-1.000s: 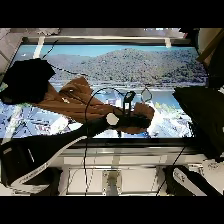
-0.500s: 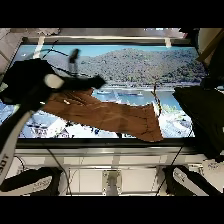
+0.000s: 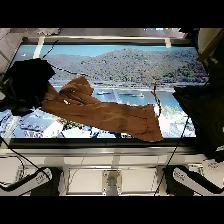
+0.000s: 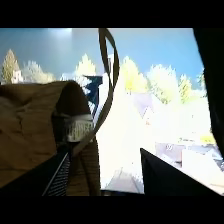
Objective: Fold the clothes and pants, and hang the long-sleeved shirts on hangers.
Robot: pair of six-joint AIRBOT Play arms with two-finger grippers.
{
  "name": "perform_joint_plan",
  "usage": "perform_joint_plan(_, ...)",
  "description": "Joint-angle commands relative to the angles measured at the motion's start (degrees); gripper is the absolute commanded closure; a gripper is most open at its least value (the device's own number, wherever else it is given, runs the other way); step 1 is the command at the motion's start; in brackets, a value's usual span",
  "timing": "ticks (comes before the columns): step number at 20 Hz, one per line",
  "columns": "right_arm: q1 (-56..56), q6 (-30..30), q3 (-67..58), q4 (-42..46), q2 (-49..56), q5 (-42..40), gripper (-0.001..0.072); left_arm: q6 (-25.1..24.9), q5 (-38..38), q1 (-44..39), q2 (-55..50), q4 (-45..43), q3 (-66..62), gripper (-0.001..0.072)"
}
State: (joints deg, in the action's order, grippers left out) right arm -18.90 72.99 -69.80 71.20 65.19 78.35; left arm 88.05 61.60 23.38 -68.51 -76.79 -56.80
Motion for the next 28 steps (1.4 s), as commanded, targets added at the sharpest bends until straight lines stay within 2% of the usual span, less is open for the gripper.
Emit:
perform_joint_plan(1, -0.02, -0.28, 11.02, -4.42, 0.22, 2.01, 0.0219, 0.48, -5.75, 3.02, -1.33, 0.52, 5.81, 0.0158)
perform_joint_plan(2, 0.00, -1.64, 14.78, -7.80, 0.22, 1.99, 0.0218, 0.50, -7.23, 3.04, -2.40, 2.38, 6.51, 0.0158)
perform_joint_plan(3, 0.00, -3.74, 18.16, -11.98, 0.22, 1.86, 0.0187, 0.52, -8.20, 3.04, -3.74, 3.93, 6.73, 0.0154)
perform_joint_plan(4, 0.02, -5.18, 20.94, -16.13, 0.24, 1.60, 0.0110, 0.79, -8.76, 3.02, -5.11, 5.22, 6.71, 0.0142)
perform_joint_plan(5, 0.02, -6.14, 22.97, -18.80, 0.28, 1.51, 0.0110, 1.92, -9.07, 3.04, -6.60, 6.45, 6.71, 0.0137)
perform_joint_plan(6, 0.02, -6.54, 24.59, -19.58, 0.28, 1.01, 0.0110, 2.69, -9.60, 3.04, -7.85, 6.86, 6.71, 0.0100)
perform_joint_plan(9, 0.31, -6.71, 28.65, -19.80, 0.31, -2.95, 0.0110, 4.98, -10.82, 3.02, -10.58, 7.85, 6.71, 0.0099)
perform_joint_plan(14, 8.44, -8.15, 32.22, -19.80, 0.35, -10.32, 0.0111, 4.13, -16.85, 2.16, -11.69, 16.26, 6.71, 0.0100)
perform_joint_plan(17, 11.50, -8.13, 32.22, -19.71, 0.35, -13.94, 0.0117, 4.13, -19.47, 0.39, -11.89, 16.02, 6.71, 0.0100)
perform_joint_plan(22, 11.80, -7.56, 32.33, -20.22, 3.56, -13.20, 0.0123, 4.15, -24.09, -2.78, -13.40, 16.02, 6.69, 0.0108)
perform_joint_plan(23, 11.80, -7.56, 32.44, -20.50, 4.63, -13.14, 0.0123, 4.15, -24.79, -3.04, -13.35, 16.06, 6.69, 0.0149)
perform_joint_plan(24, 11.85, -7.58, 32.44, -20.65, 5.49, -13.14, 0.0126, 4.13, -25.38, -3.04, -13.35, 16.87, 6.69, 0.0310)
perform_joint_plan(25, 11.85, -7.63, 32.44, -20.92, 6.14, -13.35, 0.0187, 4.13, -25.90, -3.02, -13.33, 17.31, 6.69, 0.0537)
perform_joint_plan(26, 11.85, -7.89, 32.41, -21.49, 6.60, -13.57, 0.0273, 4.09, -26.45, -3.02, -13.33, 17.27, 6.64, 0.0692)
perform_joint_plan(28, 11.85, -8.20, 32.33, -21.92, 6.69, -14.14, 0.0445, 4.11, -26.58, -3.02, -13.25, 17.31, 6.51, 0.0692)
